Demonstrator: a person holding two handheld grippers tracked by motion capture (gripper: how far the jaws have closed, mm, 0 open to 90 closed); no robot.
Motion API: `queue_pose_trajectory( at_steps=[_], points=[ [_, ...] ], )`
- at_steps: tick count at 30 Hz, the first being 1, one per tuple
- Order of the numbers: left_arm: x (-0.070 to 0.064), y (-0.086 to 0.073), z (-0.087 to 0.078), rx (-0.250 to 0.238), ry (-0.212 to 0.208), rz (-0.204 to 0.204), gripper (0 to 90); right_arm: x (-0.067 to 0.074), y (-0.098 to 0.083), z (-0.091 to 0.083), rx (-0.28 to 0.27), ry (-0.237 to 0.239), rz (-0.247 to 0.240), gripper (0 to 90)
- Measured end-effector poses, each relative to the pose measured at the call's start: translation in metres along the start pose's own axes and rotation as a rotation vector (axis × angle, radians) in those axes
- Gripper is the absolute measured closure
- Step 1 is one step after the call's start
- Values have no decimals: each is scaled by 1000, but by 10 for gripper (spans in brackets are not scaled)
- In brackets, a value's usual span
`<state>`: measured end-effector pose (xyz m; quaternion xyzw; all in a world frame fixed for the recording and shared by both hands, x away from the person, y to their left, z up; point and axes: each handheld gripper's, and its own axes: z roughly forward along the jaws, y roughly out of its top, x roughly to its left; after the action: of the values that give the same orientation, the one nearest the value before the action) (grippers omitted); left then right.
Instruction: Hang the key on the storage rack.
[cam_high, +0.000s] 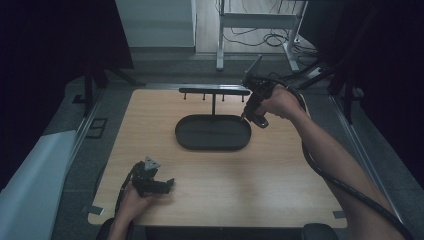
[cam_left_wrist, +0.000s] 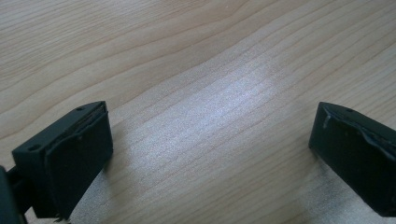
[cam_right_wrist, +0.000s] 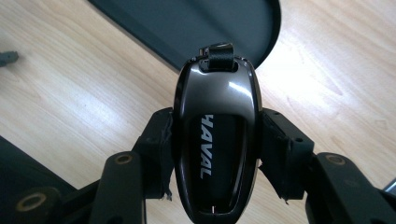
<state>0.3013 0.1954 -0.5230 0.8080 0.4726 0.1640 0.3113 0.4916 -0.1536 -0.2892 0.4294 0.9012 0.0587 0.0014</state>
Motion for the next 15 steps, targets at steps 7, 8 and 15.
queue_pose_trajectory(
  at_steps=[7,8,15],
  points=[
    [0,0,0,0,0,-1,0,-3,10,-13,-16,-18,14,487],
    [0,0,0,0,0,0,0,-3,10,-13,-16,-18,14,487],
    [0,0,0,0,0,-1,0,-8,17,-22,-35,-29,26,487]
  ],
)
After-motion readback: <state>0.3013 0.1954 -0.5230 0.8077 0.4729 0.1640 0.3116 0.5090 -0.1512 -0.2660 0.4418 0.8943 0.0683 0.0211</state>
